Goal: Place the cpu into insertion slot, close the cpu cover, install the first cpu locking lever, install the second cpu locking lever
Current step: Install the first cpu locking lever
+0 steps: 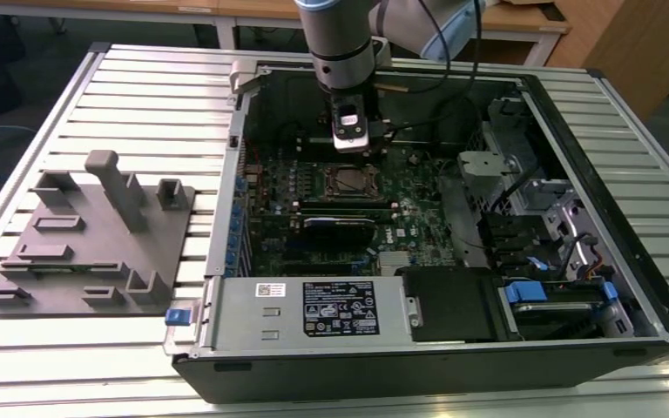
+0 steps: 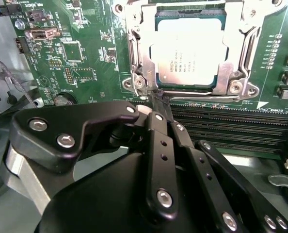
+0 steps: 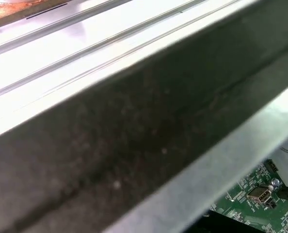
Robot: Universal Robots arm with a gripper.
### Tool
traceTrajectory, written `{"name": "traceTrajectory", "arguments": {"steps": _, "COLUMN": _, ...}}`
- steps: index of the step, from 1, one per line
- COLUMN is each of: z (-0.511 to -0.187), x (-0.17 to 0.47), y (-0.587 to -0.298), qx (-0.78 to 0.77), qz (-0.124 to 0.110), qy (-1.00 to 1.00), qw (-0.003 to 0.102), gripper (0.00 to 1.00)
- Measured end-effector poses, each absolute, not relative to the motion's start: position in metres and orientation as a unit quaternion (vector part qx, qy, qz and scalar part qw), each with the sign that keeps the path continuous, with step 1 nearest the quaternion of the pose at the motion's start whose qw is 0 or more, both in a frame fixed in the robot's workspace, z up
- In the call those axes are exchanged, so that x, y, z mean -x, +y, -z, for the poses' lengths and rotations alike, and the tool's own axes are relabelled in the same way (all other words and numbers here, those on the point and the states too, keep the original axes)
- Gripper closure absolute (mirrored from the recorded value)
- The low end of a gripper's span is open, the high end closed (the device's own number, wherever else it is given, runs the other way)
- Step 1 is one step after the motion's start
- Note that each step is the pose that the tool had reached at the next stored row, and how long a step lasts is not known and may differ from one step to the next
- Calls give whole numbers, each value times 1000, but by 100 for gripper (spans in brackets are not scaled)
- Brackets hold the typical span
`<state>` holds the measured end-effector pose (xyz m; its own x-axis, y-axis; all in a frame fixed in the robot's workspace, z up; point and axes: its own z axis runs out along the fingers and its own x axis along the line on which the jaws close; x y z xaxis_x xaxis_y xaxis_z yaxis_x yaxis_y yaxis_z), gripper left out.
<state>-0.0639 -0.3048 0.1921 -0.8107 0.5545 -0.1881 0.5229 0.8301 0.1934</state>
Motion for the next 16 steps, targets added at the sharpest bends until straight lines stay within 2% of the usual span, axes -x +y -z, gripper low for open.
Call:
{"name": "traceTrajectory", "arguments": {"steps": 12, "z": -231, "x": 64, "y": -305, "qx": -284, "qz": -67, "qy": 949, "qw": 119, "gripper": 89}}
{"name": "traceTrajectory", "arguments": {"steps": 16, "z": -234, "x": 64, "y": -305, "qx": -284, "qz": -67, "qy": 949, "qw": 119, "gripper": 89}}
